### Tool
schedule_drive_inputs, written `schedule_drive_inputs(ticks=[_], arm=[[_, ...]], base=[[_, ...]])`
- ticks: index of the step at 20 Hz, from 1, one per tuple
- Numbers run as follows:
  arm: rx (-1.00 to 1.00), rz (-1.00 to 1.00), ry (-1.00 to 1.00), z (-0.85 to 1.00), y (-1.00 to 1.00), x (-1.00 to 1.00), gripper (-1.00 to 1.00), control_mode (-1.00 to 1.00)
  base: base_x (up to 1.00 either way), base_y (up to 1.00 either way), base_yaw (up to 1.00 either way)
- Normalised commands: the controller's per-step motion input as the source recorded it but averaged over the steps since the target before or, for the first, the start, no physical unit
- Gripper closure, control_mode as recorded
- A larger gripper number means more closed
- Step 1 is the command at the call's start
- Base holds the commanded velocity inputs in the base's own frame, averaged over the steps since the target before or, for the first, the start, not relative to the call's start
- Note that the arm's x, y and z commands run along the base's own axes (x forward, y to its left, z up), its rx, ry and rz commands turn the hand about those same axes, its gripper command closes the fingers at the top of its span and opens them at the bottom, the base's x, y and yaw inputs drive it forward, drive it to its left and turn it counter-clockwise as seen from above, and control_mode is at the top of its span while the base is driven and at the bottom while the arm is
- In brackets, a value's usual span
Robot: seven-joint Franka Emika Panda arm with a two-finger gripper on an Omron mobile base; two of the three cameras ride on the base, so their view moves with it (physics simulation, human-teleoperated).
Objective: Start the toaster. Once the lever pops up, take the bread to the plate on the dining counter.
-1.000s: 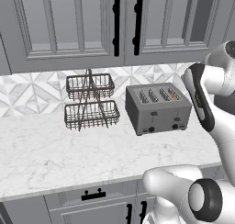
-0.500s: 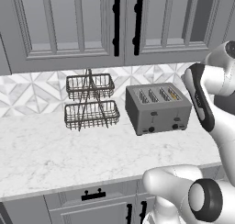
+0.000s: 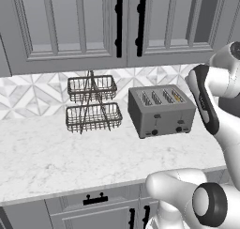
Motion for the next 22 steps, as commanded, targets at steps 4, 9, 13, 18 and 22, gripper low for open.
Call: schedule_drive_inputs(ticks=[4, 9, 13, 18, 22], arm=[[0.0, 0.0, 0.0, 0.0, 0.0, 0.0, -1.0, -1.0], [0.0, 0.0, 0.0, 0.0, 0.0, 0.0, -1.0, -1.0], [0.0, 0.0, 0.0, 0.0, 0.0, 0.0, -1.0, -1.0], [0.0, 0.0, 0.0, 0.0, 0.0, 0.0, -1.0, -1.0], [0.0, 0.0, 0.0, 0.0, 0.0, 0.0, -1.0, -1.0]], base=[[0.0, 0.0, 0.0], [0.0, 0.0, 0.0], [0.0, 0.0, 0.0], [0.0, 0.0, 0.0], [0.0, 0.0, 0.0]])
